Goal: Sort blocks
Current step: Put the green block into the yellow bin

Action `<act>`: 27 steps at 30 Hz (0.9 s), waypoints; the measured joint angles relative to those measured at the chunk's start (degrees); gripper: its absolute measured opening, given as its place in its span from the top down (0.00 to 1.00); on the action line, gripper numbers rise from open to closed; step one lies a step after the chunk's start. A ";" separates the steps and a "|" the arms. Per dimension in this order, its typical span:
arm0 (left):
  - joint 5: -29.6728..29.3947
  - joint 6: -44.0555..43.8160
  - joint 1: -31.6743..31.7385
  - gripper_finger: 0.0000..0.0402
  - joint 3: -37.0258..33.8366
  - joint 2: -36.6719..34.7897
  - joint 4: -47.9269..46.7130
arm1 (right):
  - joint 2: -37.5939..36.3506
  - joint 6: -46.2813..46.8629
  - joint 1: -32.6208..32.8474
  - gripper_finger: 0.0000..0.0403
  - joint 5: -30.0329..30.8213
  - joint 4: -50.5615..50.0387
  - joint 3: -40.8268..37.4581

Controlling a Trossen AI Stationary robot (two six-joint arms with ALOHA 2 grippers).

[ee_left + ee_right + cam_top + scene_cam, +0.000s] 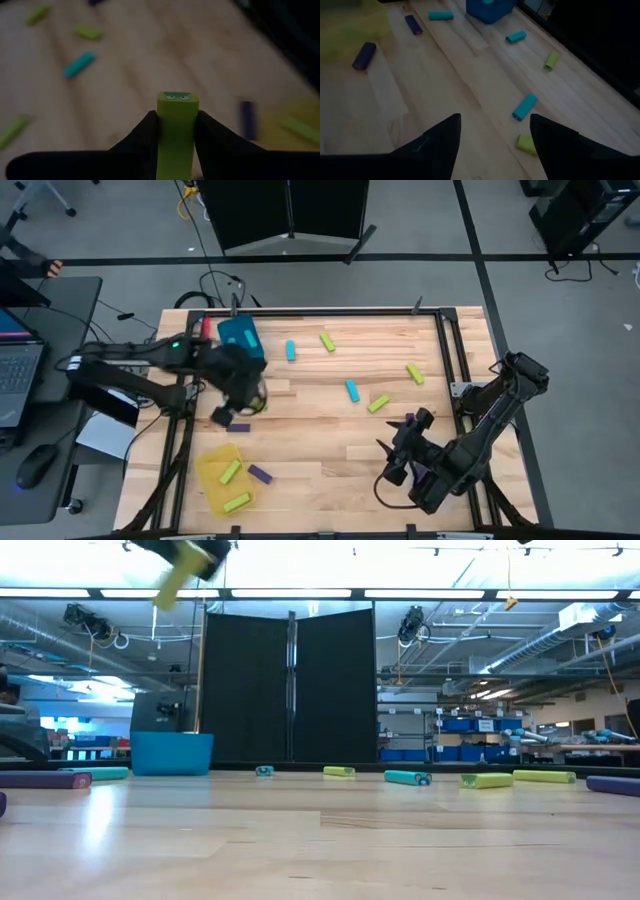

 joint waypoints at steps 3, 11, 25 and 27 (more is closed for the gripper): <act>0.03 -4.54 -6.27 0.75 0.00 -2.19 -2.93 | 0.00 -1.10 -0.52 0.38 0.10 0.50 0.00; -1.46 -18.77 -20.42 0.75 -2.69 -1.11 -4.23 | 0.00 -2.94 -1.38 0.38 1.00 1.07 0.00; 0.05 -43.38 -33.30 0.75 -21.58 -0.37 12.23 | 0.00 -3.58 -1.47 0.38 1.43 1.05 0.00; -0.07 -45.65 -33.95 0.75 -23.71 -0.23 13.38 | 0.00 -3.56 -1.57 0.38 1.46 1.05 0.00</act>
